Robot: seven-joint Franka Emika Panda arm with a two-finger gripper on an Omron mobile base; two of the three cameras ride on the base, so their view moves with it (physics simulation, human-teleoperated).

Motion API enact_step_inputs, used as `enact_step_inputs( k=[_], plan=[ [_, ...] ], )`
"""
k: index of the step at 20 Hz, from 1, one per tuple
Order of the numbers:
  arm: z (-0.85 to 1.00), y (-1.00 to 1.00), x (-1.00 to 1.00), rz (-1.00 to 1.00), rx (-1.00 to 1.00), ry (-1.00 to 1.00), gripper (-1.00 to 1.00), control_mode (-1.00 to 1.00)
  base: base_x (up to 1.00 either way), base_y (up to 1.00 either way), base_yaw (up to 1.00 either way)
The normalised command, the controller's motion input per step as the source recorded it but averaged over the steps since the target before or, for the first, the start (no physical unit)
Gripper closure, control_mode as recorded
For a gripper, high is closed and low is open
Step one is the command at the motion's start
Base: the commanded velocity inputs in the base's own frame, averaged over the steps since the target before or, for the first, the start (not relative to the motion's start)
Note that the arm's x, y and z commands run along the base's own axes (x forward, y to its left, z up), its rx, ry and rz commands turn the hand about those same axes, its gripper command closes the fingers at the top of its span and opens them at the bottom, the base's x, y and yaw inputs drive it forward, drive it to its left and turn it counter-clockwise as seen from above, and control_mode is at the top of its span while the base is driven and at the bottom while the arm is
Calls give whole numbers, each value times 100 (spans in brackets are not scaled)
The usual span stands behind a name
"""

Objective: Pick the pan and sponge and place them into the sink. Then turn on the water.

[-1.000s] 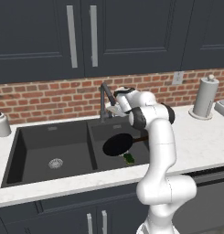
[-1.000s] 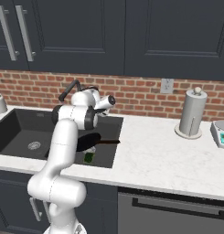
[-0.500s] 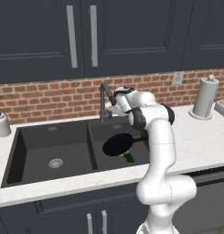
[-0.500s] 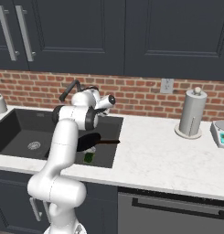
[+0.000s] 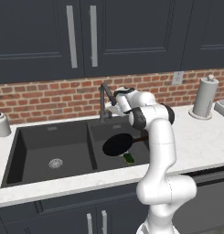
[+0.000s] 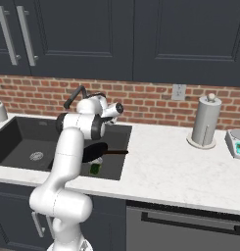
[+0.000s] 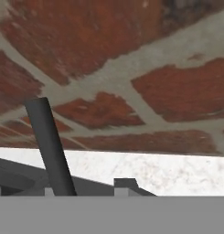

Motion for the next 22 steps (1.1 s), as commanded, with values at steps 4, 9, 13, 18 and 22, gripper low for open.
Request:
enact_step_inputs(
  k=[4,9,13,18,22],
  plan=[
    [-14,0,14,-6,19,2,100,-100,0,0,0],
    [-10,0,6,-9,24,4,100,-100,0,0,0],
    [0,-4,13,-9,29,12,100,-100,0,0,0],
    [0,-13,18,-7,29,25,100,-100,0,0,0],
    [0,-24,19,-3,33,33,100,-100,0,0,0]
  ],
)
